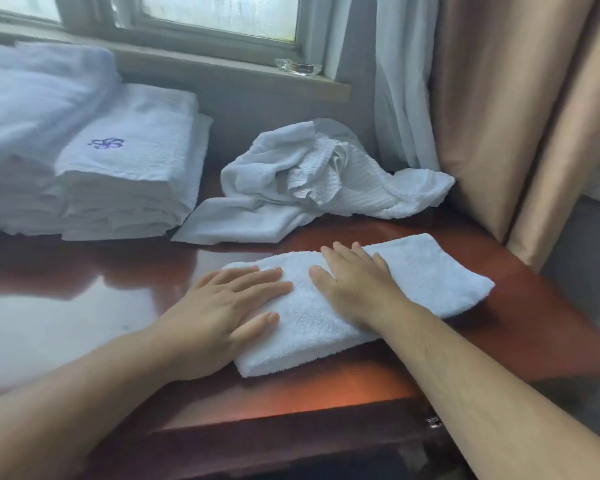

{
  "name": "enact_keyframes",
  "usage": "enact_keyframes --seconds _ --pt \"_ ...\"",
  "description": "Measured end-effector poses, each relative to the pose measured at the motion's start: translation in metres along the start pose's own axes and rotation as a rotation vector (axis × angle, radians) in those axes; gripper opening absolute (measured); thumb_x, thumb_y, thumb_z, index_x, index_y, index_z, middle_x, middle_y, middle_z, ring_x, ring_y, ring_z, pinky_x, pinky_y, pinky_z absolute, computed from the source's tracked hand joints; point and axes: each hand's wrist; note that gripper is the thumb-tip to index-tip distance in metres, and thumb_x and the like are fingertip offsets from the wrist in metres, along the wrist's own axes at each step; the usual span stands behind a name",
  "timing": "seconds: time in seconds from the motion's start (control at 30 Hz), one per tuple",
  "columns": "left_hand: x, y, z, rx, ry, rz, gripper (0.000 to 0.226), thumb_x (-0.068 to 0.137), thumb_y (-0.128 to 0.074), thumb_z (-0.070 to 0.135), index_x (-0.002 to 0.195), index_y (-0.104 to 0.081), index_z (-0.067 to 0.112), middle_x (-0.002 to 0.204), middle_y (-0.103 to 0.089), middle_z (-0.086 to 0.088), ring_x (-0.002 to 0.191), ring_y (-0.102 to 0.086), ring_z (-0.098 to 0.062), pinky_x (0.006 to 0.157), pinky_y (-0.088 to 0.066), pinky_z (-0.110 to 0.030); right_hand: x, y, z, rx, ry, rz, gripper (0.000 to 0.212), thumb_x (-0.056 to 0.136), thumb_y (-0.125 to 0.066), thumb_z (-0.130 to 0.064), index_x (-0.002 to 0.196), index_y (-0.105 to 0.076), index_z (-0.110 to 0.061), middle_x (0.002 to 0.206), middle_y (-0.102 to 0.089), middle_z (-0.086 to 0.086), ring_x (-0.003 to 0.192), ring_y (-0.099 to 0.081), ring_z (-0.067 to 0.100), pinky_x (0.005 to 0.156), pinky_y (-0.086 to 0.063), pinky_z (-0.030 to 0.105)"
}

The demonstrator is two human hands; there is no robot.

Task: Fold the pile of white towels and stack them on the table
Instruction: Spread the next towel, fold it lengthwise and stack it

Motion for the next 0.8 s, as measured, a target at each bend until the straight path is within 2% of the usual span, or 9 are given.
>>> enact_keyframes --seconds 0.1,0.17,0.23,0.33,0.4,0.5,0.6,0.7,0.8 --pt "-0.042 0.013 -0.017 0.010 0.063 0.010 0.062 0.090 -0.011 0.078 0.148 -0.023 0.062 0.155 -0.012 0.044 0.145 0.000 0.015 0.122 -0.007 -0.029 -0.013 -0.016 -0.035 0.167 0.195 0.301 0.040 0.095 -0.050 -0.035 0.130 -0.062 -0.018 0.134 -0.061 0.000 0.127 -0.050 0.023 0.109 -0.036 0.037" --pt "-0.066 0.020 -0.026 0.017 0.095 0.002 0.061 0.090 -0.010 0.079 0.147 -0.022 0.063 0.154 -0.010 0.045 0.145 0.000 0.016 0.121 -0.006 -0.026 -0.022 -0.024 -0.055 0.217 0.353 0.428 0.023 0.090 -0.061 -0.019 0.111 -0.070 -0.016 0.111 -0.069 -0.001 0.107 -0.057 0.021 0.096 -0.047 0.039" --pt "-0.085 0.027 -0.034 0.028 0.131 -0.008 0.061 0.089 -0.011 0.079 0.146 -0.022 0.065 0.155 -0.010 0.043 0.146 -0.004 0.013 0.120 -0.007 -0.026 -0.030 -0.030 -0.074 0.177 0.470 0.425 0.015 0.089 -0.062 -0.019 0.101 -0.072 -0.016 0.101 -0.069 -0.003 0.100 -0.057 0.020 0.092 -0.049 0.041" --pt "-0.106 0.036 -0.040 0.039 0.188 -0.017 0.063 0.086 -0.011 0.080 0.146 -0.026 0.064 0.158 -0.015 0.037 0.148 -0.012 0.005 0.122 -0.011 -0.032 -0.049 -0.035 -0.101 0.179 0.521 0.280 0.033 0.094 -0.047 -0.039 0.102 -0.072 -0.020 0.108 -0.068 -0.006 0.107 -0.057 0.018 0.097 -0.045 0.042" --pt "-0.118 0.039 -0.041 0.034 0.210 -0.009 0.065 0.086 -0.012 0.080 0.146 -0.029 0.062 0.159 -0.019 0.033 0.148 -0.016 0.002 0.122 -0.014 -0.035 -0.065 -0.040 -0.112 0.192 0.552 0.169 0.054 0.096 -0.033 -0.057 0.118 -0.069 -0.023 0.129 -0.062 -0.004 0.126 -0.049 0.018 0.107 -0.037 0.035" --pt "-0.137 0.043 -0.043 0.021 0.233 0.033 0.059 0.094 -0.016 0.075 0.145 -0.038 0.058 0.158 -0.028 0.030 0.142 -0.028 -0.001 0.118 -0.018 -0.029 -0.087 -0.048 -0.122 0.017 0.644 0.041 0.090 0.083 -0.030 -0.085 0.154 -0.037 -0.029 0.163 -0.027 -0.003 0.150 -0.012 0.012 0.121 -0.010 0.029" --pt "-0.150 0.051 -0.042 -0.017 0.222 0.062 0.057 0.096 -0.016 0.063 0.139 -0.052 0.051 0.153 -0.041 0.025 0.137 -0.035 0.004 0.110 -0.017 -0.018 -0.099 -0.055 -0.130 -0.229 0.671 -0.001 0.122 0.065 -0.045 -0.094 0.160 -0.008 -0.029 0.169 -0.001 -0.001 0.156 0.006 0.019 0.126 0.001 0.038" --pt "-0.162 0.057 -0.038 -0.053 0.220 0.071 0.055 0.101 -0.019 0.055 0.132 -0.062 0.043 0.144 -0.053 0.019 0.130 -0.039 0.009 0.104 -0.016 -0.011 -0.112 -0.065 -0.146 -0.300 0.664 0.069 0.114 0.075 -0.060 -0.079 0.161 -0.009 -0.024 0.170 -0.006 0.005 0.157 0.000 0.025 0.125 -0.002 0.042" --pt "-0.174 0.062 -0.036 -0.114 0.248 0.053 0.049 0.106 -0.024 0.047 0.126 -0.069 0.039 0.135 -0.059 0.014 0.124 -0.045 0.002 0.110 -0.025 -0.022 -0.124 -0.069 -0.159 -0.251 0.695 0.183 0.076 0.092 -0.061 -0.046 0.157 -0.034 -0.016 0.161 -0.035 0.013 0.151 -0.028 0.034 0.121 -0.023 0.050"
Point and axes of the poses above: each hand's wrist, its own x-axis towards the middle knuckle, its own y-axis out of the back of the hand, z = x × y
